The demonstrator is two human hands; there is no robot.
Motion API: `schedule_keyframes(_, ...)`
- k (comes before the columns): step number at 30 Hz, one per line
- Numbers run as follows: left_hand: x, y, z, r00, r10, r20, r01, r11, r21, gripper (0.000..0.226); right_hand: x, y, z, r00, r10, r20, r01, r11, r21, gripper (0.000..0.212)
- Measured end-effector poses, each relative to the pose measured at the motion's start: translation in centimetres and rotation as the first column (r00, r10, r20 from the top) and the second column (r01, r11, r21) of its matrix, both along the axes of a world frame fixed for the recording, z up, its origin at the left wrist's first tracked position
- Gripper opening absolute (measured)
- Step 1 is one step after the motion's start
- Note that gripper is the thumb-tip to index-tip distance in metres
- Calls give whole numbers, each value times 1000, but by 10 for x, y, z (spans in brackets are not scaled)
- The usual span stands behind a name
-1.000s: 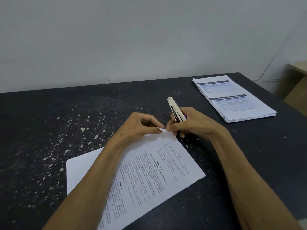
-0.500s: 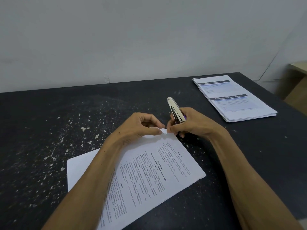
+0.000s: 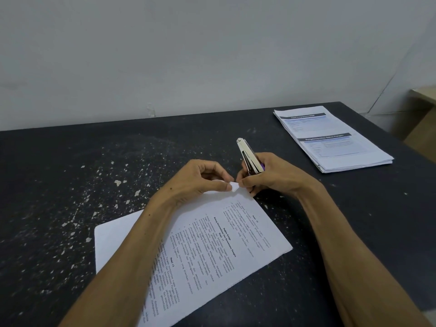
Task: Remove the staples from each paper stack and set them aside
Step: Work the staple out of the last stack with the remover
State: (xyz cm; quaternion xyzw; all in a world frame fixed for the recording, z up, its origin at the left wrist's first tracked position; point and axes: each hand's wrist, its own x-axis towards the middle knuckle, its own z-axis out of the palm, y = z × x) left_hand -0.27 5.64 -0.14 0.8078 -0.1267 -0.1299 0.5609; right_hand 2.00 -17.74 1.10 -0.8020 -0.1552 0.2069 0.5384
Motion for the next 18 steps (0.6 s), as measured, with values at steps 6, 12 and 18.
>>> schedule_keyframes(6, 0, 0, 0, 1000, 0, -1, 0, 1000, -23, 18, -2, 3, 3, 1000, -11, 17, 11, 1000, -1, 24)
schedule_keyframes(12, 0, -1, 0, 1000, 14, 15, -13, 998, -55, 20, -3, 4, 3, 999, -38, 21, 38, 999, -3, 23)
schedule_keyframes(18, 1, 0, 0, 1000, 19, 7, -18, 999, -44, 21, -6, 3, 6, 998, -61, 8, 61, 998, 13, 20)
